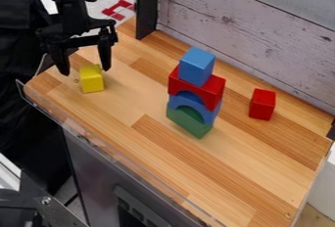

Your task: Put the yellow block on top of the blue block

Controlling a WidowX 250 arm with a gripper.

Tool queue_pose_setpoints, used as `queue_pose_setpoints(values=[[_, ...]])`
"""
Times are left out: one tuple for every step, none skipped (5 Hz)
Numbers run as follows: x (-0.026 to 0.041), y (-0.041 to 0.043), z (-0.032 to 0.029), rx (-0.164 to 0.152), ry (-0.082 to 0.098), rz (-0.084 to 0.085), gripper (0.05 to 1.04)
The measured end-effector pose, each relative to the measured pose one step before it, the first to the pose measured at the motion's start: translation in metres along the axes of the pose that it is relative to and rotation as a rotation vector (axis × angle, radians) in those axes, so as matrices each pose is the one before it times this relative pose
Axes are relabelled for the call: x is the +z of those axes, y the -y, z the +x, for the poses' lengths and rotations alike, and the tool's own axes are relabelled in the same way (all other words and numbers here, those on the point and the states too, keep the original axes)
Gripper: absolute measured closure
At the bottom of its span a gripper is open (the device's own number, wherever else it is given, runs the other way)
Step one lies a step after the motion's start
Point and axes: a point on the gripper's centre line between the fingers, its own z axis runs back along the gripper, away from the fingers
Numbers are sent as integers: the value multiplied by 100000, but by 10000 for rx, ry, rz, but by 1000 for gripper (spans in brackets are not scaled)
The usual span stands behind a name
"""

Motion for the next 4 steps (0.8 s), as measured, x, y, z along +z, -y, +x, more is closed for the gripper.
queue_pose_setpoints(values=[[-770, 153, 38, 32, -161, 207, 84], [-1021, 135, 275, 37, -88, 82, 84], [-847, 163, 128, -61, -154, 292, 142], [-56, -106, 119, -101, 91, 183, 419]])
